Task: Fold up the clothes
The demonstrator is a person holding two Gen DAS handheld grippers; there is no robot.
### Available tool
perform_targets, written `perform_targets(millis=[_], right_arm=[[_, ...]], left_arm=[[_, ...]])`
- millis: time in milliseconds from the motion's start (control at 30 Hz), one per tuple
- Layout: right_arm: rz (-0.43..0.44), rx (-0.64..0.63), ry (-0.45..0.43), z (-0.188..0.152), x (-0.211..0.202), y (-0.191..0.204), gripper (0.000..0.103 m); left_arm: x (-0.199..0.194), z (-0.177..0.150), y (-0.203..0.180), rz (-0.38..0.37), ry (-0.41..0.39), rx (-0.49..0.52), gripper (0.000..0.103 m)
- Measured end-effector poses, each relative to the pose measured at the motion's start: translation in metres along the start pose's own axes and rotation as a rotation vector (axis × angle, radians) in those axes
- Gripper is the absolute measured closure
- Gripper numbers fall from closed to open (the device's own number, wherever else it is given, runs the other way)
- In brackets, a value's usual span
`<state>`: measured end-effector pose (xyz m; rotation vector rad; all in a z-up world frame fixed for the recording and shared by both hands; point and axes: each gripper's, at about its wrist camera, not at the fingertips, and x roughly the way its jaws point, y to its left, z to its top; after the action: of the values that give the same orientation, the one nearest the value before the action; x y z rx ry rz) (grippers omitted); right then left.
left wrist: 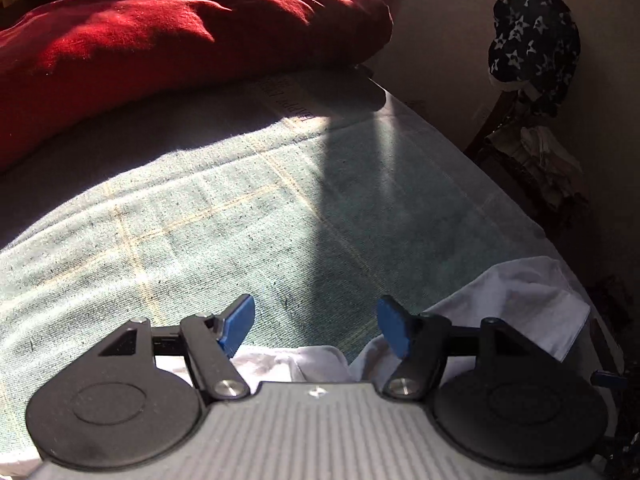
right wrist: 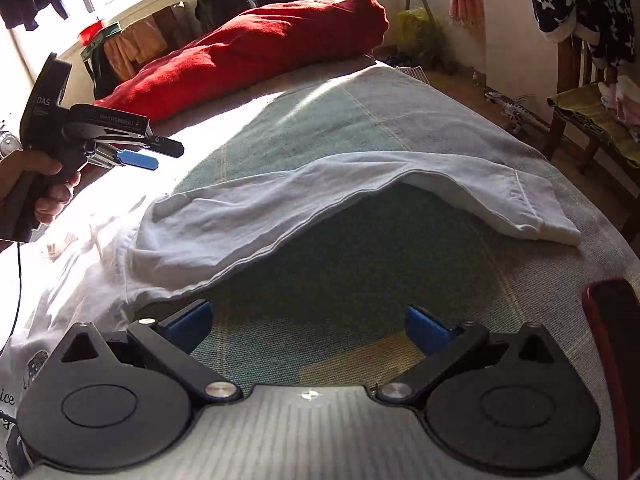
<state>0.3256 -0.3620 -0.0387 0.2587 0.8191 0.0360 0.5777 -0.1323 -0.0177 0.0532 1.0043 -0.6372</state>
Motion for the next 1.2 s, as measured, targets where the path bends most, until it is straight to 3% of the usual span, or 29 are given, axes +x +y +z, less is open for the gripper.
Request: perform_targets(millis=[133,233,367,567,633,767,967,1067,1200], right_arm=[[0.100,-0.070,-0.018,0.036,-0.003,0.014,0.000],[0.179,-0.214,-0.022,0.067,0.025,0.042,0.000],[0.169,-0.512,0.037,0.094,0.090,0.091,0.000],[0.154,-0.804,0.130,0.094,0.170,0.141,0.000],[0.160,-0.794,0.139,0.102,0.184,0.141,0.000],[0.091,-0.644,0.167,0.126,0.206,0.113,0.000],[-0.058,-0.498,0.180,0.144,0.190,0.067,0.000],[0.070,-0.455,0.170,0.141,0.160,0.064,0.000],[0.287,-0.403,0.250,0.119,0.141,0.070,0.000]], left_arm=[[-0.026,-0.030,0.016,0.010,0.045,-0.032,0.036],[-0.038,-0.048,0.023,0.100,0.045,-0.038,0.036],[-0.044,-0.063,0.039,0.152,0.045,-0.097,0.036],[-0.043,-0.080,0.064,0.186,0.060,-0.188,0.036],[-0.041,-0.083,0.067,0.203,0.058,-0.187,0.036],[-0.041,-0.086,0.073,0.239,0.051,-0.200,0.036],[-0.048,-0.074,0.068,0.211,0.023,-0.193,0.036],[-0.051,-0.064,0.057,0.136,-0.043,-0.180,0.036],[-0.034,-0.052,0.040,0.004,-0.058,-0.131,0.036]])
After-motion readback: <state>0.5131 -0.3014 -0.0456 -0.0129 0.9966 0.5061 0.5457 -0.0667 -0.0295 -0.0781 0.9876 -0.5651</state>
